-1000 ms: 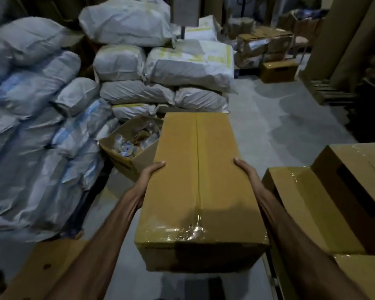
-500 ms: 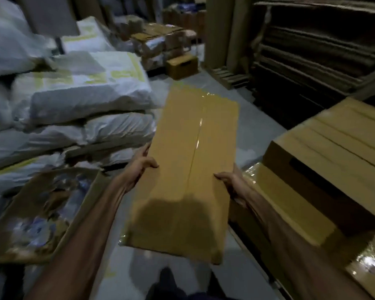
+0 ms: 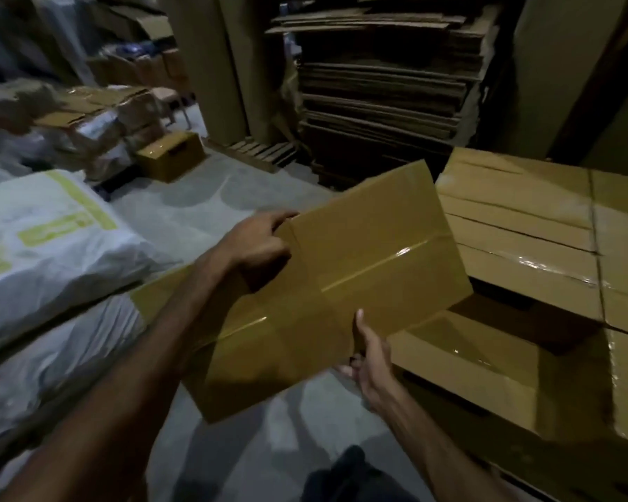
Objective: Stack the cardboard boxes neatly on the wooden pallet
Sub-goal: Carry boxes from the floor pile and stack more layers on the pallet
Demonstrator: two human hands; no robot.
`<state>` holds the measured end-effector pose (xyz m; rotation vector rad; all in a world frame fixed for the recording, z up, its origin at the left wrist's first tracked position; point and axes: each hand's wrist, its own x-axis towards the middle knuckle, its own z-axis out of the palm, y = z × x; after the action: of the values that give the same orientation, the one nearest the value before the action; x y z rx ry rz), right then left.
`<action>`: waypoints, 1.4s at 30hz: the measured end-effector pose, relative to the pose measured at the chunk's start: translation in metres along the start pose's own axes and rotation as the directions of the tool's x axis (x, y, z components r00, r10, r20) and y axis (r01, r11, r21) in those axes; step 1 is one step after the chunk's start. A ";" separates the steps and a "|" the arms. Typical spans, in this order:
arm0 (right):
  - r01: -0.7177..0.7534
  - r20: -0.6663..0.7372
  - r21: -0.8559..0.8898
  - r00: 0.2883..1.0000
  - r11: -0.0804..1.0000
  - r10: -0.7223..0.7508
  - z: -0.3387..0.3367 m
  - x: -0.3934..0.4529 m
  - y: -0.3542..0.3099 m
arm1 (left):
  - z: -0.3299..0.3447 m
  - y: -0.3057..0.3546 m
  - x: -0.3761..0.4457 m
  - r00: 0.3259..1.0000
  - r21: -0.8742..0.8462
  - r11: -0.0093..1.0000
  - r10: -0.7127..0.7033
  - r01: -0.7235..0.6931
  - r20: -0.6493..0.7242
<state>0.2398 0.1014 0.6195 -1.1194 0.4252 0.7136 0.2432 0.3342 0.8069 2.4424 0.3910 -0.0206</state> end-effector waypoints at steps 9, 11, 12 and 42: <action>-0.130 -0.121 0.284 0.978 0.950 0.170 0.061 0.054 0.009 | 0.003 -0.037 0.146 0.969 0.343 0.919 0.128 -0.197 0.213; -0.125 -0.174 0.326 0.966 0.937 0.189 0.061 0.060 0.010 | 0.016 -0.040 0.167 0.950 0.336 0.911 0.150 -0.240 0.272; -0.106 -0.203 0.363 0.961 0.926 0.189 0.062 0.063 0.010 | 0.022 -0.040 0.179 0.935 0.331 0.904 0.167 -0.272 0.313; 0.429 -0.842 0.425 0.510 0.797 0.175 -0.011 0.111 0.056 | 0.218 0.057 0.261 0.433 0.032 0.608 0.527 -0.793 0.731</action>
<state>0.2789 0.1390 0.5069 -0.7934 1.3197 -0.2337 0.5268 0.2300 0.6410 2.5541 -1.0535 -0.6645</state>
